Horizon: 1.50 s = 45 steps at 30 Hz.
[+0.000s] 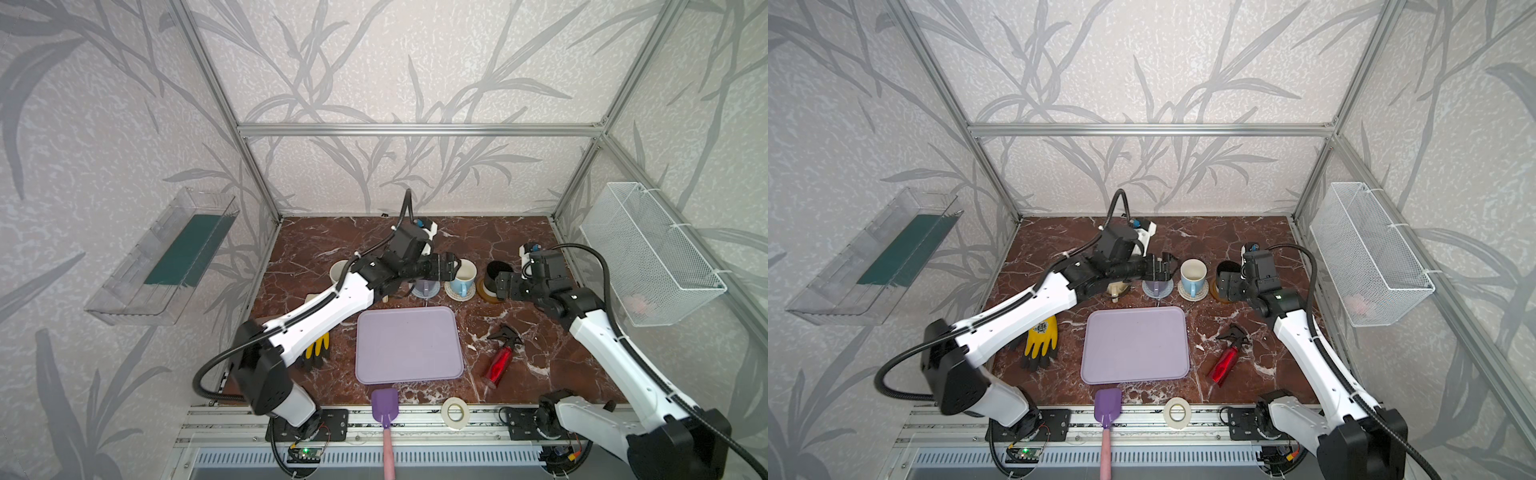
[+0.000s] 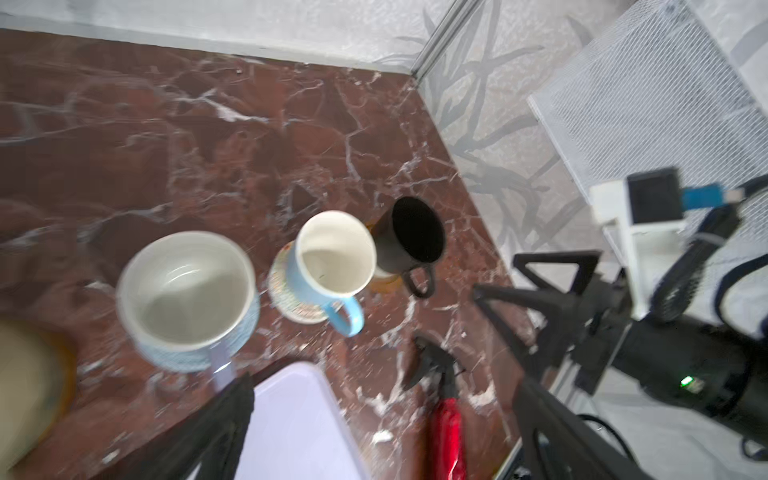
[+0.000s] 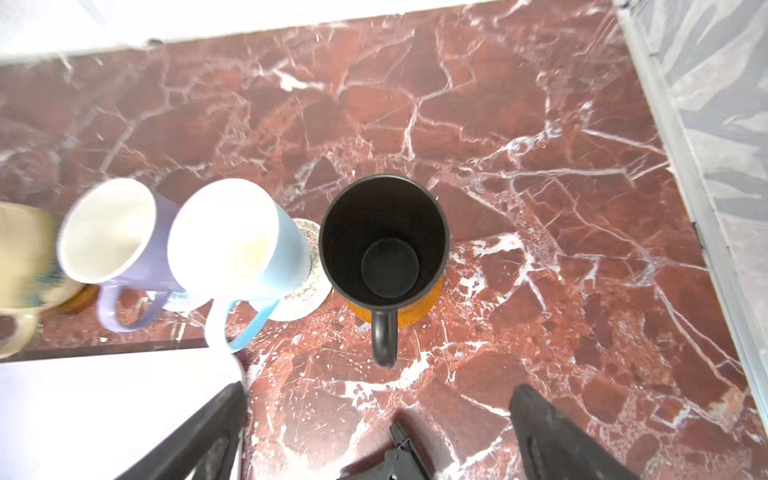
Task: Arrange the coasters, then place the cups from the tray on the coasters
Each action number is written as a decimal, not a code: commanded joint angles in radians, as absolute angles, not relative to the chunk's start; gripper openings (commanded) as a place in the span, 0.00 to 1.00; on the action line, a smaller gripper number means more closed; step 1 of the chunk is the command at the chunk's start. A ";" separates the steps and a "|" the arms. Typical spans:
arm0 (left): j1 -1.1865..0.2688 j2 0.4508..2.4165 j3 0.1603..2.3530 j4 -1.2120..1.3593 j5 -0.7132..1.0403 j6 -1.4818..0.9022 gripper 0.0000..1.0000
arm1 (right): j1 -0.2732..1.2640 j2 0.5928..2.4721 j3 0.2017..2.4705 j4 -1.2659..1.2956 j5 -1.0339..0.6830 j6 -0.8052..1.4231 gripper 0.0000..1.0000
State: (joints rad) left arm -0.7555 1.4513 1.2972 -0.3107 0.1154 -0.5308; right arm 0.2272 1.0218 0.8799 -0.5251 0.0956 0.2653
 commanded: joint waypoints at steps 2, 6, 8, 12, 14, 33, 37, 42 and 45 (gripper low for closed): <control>-0.697 1.273 1.057 -0.252 -0.098 -0.375 0.99 | 0.224 0.887 0.744 -0.452 0.088 0.232 0.99; -0.602 1.139 0.898 -0.280 -0.173 -0.345 0.99 | 0.224 0.816 0.637 -0.387 0.109 0.171 0.99; -0.552 1.076 0.812 -0.245 -0.226 -0.302 1.00 | 0.222 0.783 0.575 -0.325 0.145 0.162 0.99; -0.530 0.947 0.616 -0.065 -0.354 -0.150 0.99 | 0.222 0.723 0.475 -0.223 0.255 0.178 0.99; -0.506 0.907 0.531 0.032 -0.390 -0.082 0.99 | 0.222 0.718 0.413 -0.138 0.267 0.180 0.99; -0.379 1.067 0.341 0.530 -0.613 0.078 0.99 | 0.164 1.035 0.323 0.399 0.394 0.077 0.99; -0.317 1.114 0.334 0.583 -0.577 0.065 0.99 | 0.129 1.059 0.314 0.435 0.342 0.066 0.99; -0.246 1.151 0.339 0.593 -0.511 0.036 0.99 | 0.105 1.145 0.282 0.570 0.304 0.066 0.99; -0.210 1.177 0.343 0.612 -0.482 0.022 0.99 | 0.103 1.169 0.287 0.598 0.273 0.043 0.99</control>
